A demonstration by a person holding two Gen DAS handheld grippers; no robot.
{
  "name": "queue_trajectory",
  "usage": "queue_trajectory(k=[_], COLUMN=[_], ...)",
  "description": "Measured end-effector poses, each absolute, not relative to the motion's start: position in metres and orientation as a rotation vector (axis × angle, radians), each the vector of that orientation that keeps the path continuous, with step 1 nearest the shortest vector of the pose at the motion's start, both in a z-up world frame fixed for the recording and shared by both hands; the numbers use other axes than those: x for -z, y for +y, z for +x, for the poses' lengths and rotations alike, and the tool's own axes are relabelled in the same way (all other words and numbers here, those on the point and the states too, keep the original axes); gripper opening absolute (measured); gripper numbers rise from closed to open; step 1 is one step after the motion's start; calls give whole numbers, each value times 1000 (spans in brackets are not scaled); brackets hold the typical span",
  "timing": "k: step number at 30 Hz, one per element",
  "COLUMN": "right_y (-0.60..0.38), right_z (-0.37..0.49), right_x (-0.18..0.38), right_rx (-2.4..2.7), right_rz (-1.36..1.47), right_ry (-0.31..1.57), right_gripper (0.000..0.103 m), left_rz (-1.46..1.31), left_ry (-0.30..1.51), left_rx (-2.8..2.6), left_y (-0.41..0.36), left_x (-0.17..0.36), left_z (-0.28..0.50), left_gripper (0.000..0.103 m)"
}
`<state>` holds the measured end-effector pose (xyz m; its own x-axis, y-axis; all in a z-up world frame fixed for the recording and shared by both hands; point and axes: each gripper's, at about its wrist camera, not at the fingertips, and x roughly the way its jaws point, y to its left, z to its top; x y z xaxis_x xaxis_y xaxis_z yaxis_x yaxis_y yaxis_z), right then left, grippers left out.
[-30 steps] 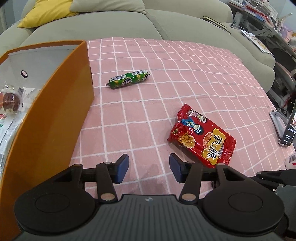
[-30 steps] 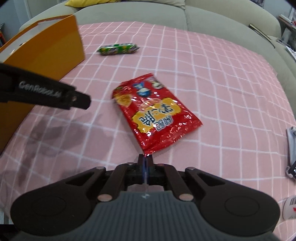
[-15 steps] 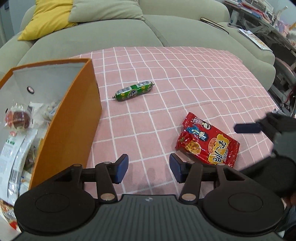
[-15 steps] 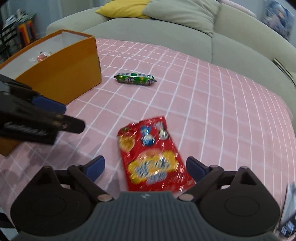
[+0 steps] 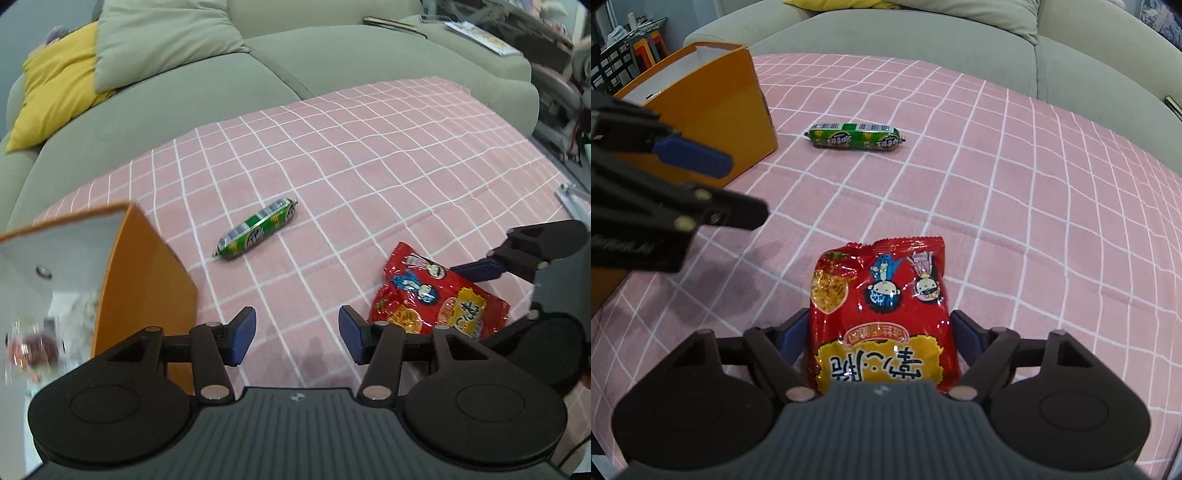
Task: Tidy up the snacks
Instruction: 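Grasp the green sausage stick with the left gripper while the right holds the cracker bag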
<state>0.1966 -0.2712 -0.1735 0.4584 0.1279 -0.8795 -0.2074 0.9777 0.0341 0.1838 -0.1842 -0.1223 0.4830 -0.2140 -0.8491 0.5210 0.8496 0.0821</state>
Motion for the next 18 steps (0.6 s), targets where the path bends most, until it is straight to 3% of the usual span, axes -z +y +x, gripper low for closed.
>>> queue_trajectory(k=[4,12,18], right_y=[-281,-302,-306], right_z=[200,202,199], right_x=[171,171,168], right_rx=[-124,-57,-62], right_rz=[-37,63,76], right_ry=[1062,1057,1052], right_gripper=[68,68,69], left_rz=[451,752,759], left_ry=[942,913,953], left_rx=[487,537,574], left_y=[-199,-238,-242], left_x=[126,145,156], left_z=[199,236,272], left_gripper=[69,69,69])
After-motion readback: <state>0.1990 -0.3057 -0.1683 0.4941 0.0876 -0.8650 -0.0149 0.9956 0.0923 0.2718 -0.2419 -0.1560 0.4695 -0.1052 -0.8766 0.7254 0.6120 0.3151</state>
